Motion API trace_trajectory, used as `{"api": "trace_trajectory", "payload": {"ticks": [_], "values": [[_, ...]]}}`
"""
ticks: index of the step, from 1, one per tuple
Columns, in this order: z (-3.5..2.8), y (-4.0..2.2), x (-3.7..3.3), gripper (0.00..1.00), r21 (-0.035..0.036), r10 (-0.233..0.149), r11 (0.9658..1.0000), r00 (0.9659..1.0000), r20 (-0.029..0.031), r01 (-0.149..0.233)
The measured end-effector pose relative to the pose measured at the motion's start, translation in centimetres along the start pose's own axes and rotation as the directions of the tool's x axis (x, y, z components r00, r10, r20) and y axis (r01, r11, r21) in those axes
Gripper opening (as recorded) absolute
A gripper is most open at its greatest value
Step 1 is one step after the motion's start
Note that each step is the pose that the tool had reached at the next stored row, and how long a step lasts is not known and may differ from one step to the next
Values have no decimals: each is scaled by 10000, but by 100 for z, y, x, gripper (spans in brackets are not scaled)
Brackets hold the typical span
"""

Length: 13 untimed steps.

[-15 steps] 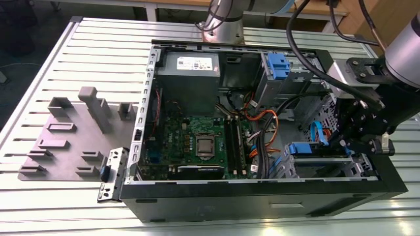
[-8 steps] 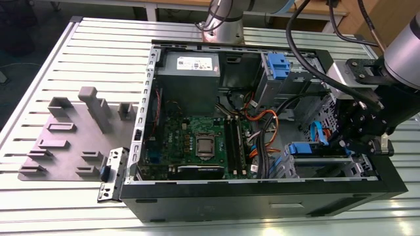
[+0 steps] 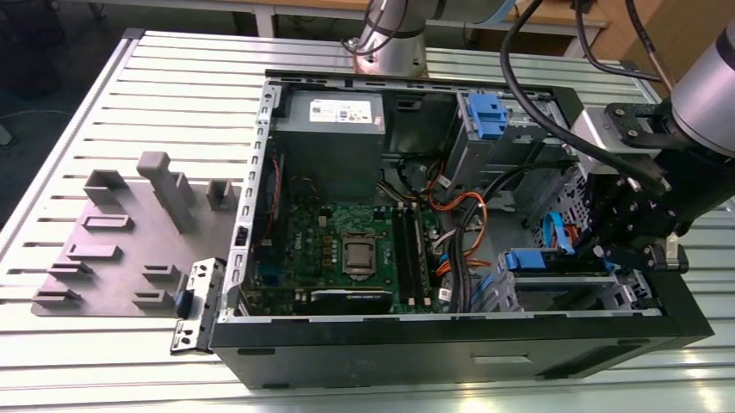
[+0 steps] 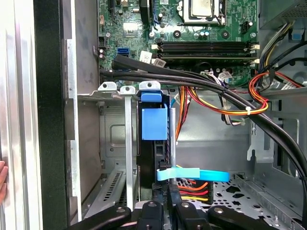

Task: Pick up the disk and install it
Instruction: 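Insert the second disk wire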

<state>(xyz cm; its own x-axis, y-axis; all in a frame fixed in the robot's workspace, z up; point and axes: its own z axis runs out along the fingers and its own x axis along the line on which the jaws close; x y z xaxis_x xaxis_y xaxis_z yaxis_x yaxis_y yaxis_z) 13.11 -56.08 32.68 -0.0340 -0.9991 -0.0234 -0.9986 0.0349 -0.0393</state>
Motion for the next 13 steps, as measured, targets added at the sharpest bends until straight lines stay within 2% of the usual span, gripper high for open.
{"api": "trace_trajectory", "payload": {"ticks": [6,7,8,10,11,13], "values": [[6,0,-1,17,-1,0,10000,10000,11,0],[14,1,-1,18,0,1,10000,10000,25,-1],[13,1,-1,24,0,1,10000,10000,21,-1],[6,0,0,24,0,0,10000,10000,5,0],[6,0,0,30,0,0,10000,10000,5,0],[6,0,0,30,0,1,10000,10000,3,-1]]}}
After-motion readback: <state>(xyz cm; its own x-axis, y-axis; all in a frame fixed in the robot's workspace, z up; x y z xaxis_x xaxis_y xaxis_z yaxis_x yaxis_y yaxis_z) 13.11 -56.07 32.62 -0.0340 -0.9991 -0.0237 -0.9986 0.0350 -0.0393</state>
